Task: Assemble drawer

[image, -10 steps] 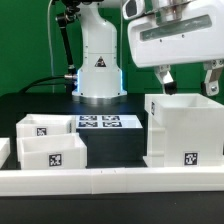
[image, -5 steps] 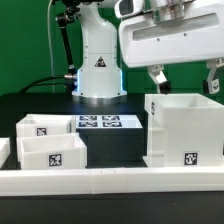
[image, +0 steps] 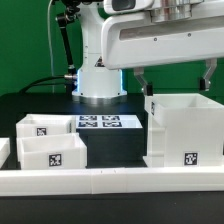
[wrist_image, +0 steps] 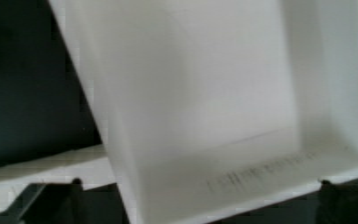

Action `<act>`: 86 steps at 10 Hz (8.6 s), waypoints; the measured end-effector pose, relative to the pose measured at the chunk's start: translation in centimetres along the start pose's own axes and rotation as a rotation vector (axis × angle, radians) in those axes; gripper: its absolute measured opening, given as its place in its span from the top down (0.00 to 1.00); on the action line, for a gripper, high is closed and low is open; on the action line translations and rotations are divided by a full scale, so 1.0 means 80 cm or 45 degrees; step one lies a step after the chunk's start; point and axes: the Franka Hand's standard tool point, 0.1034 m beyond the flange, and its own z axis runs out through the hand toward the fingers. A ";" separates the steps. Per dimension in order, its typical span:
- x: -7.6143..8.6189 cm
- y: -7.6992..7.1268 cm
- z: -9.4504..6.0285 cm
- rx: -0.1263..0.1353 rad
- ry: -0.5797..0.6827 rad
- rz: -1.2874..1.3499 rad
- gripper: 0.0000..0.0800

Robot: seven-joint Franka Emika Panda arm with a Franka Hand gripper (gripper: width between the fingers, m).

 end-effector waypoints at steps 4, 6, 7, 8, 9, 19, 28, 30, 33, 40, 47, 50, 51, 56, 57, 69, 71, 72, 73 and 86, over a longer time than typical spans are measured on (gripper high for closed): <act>-0.034 0.064 -0.005 -0.087 -0.035 -0.602 0.19; -0.053 0.124 0.007 -0.100 -0.025 -0.668 0.19; -0.056 0.134 0.010 -0.101 -0.028 -0.660 0.19; -0.056 0.131 0.010 -0.101 -0.027 -0.665 0.19; -0.056 0.131 0.011 -0.101 -0.027 -0.667 0.19; -0.090 0.200 0.124 -0.182 0.045 -0.706 0.19; -0.097 0.213 0.140 -0.189 0.044 -0.699 0.83; -0.097 0.213 0.140 -0.189 0.043 -0.700 0.95; -0.097 0.213 0.140 -0.189 0.043 -0.700 0.95; -0.099 0.175 0.121 -0.181 -0.068 -0.956 0.95; -0.106 0.170 0.125 -0.183 -0.156 -1.750 0.95; -0.107 0.176 0.127 -0.176 -0.188 -1.980 0.95; -0.106 0.175 0.128 -0.173 -0.194 -2.034 0.95; -0.101 0.167 0.134 -0.199 -0.152 -2.047 0.95; -0.101 0.162 0.138 -0.195 -0.158 -2.060 0.95; -0.087 0.128 0.144 -0.238 -0.145 -2.173 0.95; -0.088 0.128 0.145 -0.236 -0.145 -2.148 0.95; -0.087 0.123 0.146 -0.235 -0.140 -2.131 0.95; -0.087 0.118 0.146 -0.235 -0.138 -2.118 0.95; -0.083 0.110 0.105 -0.233 -0.168 -2.074 0.20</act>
Offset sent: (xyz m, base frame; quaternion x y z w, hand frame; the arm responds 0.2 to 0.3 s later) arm -0.0535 -0.0633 -0.0014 -0.0280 -0.0031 -0.1784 0.9836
